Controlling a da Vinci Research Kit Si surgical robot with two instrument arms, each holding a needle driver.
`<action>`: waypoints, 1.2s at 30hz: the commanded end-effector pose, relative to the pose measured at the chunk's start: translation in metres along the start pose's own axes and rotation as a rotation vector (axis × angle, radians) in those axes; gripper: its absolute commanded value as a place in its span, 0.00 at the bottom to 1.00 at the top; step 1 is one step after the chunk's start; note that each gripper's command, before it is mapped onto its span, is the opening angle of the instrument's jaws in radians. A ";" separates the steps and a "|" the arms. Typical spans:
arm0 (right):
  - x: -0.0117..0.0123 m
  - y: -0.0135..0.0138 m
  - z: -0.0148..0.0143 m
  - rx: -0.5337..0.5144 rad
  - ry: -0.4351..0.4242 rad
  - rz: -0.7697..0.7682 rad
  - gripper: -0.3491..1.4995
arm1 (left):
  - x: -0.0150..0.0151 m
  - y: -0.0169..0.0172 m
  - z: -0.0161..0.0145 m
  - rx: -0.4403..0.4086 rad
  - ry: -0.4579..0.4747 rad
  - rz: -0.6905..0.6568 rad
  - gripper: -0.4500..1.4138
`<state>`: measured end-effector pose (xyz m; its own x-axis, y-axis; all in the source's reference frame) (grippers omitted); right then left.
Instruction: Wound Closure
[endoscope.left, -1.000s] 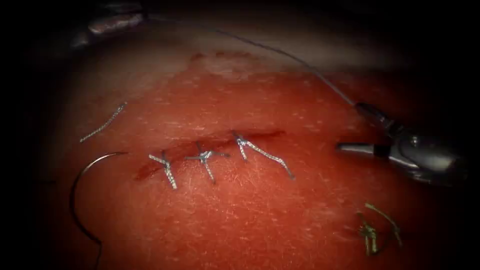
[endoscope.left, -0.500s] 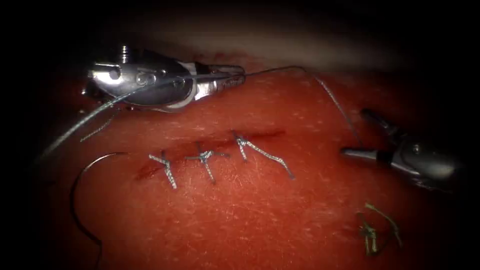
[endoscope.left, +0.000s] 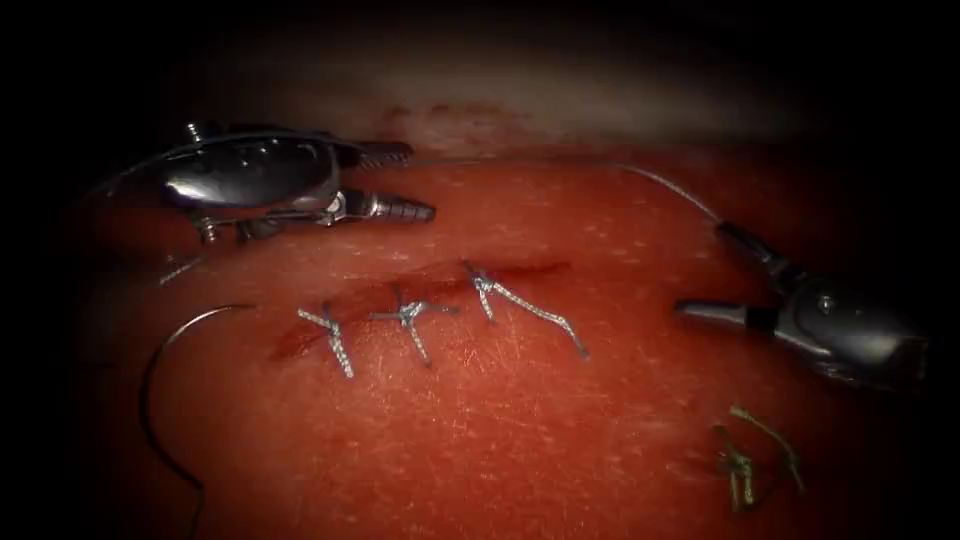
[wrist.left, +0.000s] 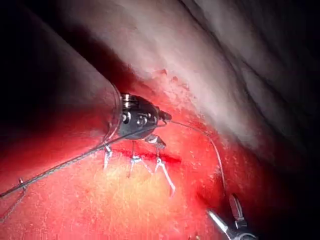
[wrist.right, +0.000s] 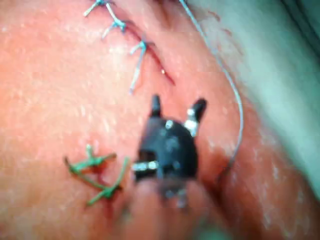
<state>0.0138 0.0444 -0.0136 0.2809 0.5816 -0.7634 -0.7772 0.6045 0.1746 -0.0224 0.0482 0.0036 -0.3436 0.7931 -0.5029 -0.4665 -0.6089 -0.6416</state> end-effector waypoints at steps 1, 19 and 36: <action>-0.0006 -0.0006 0.0004 0.003 0.001 0.001 0.99 | -0.0008 0.0005 0.0008 -0.016 -0.008 -0.028 0.66; -0.0008 -0.0008 0.0004 -0.002 0.002 0.001 0.99 | -0.0020 -0.0003 -0.0043 -0.092 -0.002 -0.411 0.66; -0.0008 -0.0011 0.0005 0.000 0.002 0.002 0.99 | -0.0058 -0.0030 -0.0056 0.234 -0.490 0.156 0.64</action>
<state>0.0141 0.0441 -0.0135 0.2789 0.5807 -0.7648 -0.7798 0.6017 0.1726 -0.0143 0.0457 0.0046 -0.7387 0.6375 -0.2189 -0.5255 -0.7480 -0.4054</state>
